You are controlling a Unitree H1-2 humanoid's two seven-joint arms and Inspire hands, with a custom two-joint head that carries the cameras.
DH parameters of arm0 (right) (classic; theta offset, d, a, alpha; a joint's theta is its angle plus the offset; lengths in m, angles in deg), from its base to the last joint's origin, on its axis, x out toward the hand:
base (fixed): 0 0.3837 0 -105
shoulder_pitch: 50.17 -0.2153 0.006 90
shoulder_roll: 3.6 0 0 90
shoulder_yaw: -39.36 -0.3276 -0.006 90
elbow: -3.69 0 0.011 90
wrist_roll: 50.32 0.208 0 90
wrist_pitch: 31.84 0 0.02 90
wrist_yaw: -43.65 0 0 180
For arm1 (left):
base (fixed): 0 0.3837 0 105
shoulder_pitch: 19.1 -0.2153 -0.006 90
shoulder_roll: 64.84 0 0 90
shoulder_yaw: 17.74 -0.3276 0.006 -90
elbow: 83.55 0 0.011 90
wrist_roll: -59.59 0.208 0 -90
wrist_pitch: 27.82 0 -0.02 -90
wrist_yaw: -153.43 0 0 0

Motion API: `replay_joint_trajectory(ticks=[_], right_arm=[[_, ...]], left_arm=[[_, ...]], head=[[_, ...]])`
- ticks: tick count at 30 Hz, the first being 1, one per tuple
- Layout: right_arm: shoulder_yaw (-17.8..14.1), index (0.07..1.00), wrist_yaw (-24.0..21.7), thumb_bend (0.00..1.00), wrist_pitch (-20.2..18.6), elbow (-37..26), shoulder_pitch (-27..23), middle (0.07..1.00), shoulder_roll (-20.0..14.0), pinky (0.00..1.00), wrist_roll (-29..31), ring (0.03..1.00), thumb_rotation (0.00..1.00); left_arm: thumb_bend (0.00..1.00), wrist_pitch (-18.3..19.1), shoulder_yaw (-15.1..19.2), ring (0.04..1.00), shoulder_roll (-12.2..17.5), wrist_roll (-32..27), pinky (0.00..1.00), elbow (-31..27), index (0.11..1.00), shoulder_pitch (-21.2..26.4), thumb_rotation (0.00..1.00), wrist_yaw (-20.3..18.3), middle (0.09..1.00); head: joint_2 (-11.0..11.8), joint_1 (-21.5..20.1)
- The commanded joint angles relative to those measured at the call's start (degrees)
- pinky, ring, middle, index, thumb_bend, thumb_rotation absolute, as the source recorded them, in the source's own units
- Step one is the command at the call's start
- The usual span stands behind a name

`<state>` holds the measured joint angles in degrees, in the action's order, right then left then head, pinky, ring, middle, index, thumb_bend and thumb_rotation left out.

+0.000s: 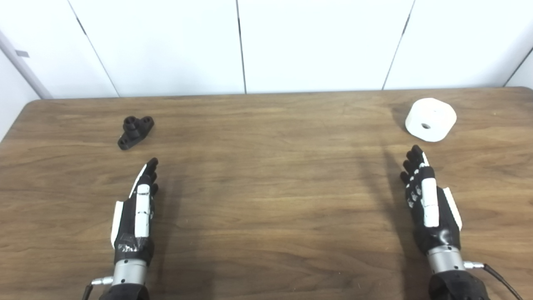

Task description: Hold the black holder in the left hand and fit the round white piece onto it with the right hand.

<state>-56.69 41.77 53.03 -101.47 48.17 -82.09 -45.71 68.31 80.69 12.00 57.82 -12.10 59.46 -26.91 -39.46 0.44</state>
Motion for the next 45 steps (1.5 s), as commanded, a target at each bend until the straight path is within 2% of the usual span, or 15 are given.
replay_joint_trajectory(ticks=[1,11,15,20,28,35,45], right_arm=[[-0.04,1.000,0.03,0.57,2.07,-1.34,0.25,1.000,-0.16,1.00,0.20,1.000,1.00],[0.03,1.000,0.05,0.57,1.96,-1.36,0.33,1.000,-0.07,1.00,0.17,1.000,1.00],[-0.13,1.000,-0.11,0.56,2.02,-1.41,0.44,1.000,-0.37,1.00,0.32,1.000,1.00],[-0.71,1.000,-0.99,0.57,2.96,-0.25,0.91,1.000,-1.49,1.00,1.10,1.000,1.00],[-2.23,1.000,-3.49,0.51,6.65,3.62,1.24,1.000,-3.17,1.00,3.92,1.000,1.00],[-2.17,1.000,-4.40,0.60,8.06,5.31,1.22,1.000,-3.83,1.00,4.17,1.000,1.00],[-2.12,1.000,-4.44,0.63,8.20,5.78,1.26,1.000,-4.15,1.00,4.13,1.000,1.00]], left_arm=[[0.39,-2.05,-0.15,1.000,0.95,0.35,1.00,-1.48,0.954,-0.75,1.00,0.00,0.982],[0.37,-1.31,-0.12,1.000,1.01,0.19,1.00,-1.81,0.958,-1.00,1.00,-0.09,0.989],[0.37,-1.72,-0.29,1.000,0.67,-0.01,1.00,-1.83,0.959,-1.06,1.00,-0.09,0.989],[0.36,-4.19,-1.66,1.000,0.27,1.65,1.00,-0.16,0.956,-1.51,1.00,0.01,0.982],[0.37,-5.85,-4.30,1.000,-1.06,3.78,1.00,1.41,0.965,-2.55,1.00,0.75,0.995],[0.37,-7.22,-5.58,1.000,-1.65,4.66,1.00,2.65,0.965,-2.70,1.00,1.58,0.998],[0.36,-9.43,-5.95,1.000,-1.66,4.49,1.00,3.86,0.962,-2.90,1.00,2.44,0.992]], head=[[-0.01,0.06],[0.25,-0.06],[1.16,1.98],[4.69,8.26],[8.81,15.03],[10.46,15.98],[11.50,15.63]])
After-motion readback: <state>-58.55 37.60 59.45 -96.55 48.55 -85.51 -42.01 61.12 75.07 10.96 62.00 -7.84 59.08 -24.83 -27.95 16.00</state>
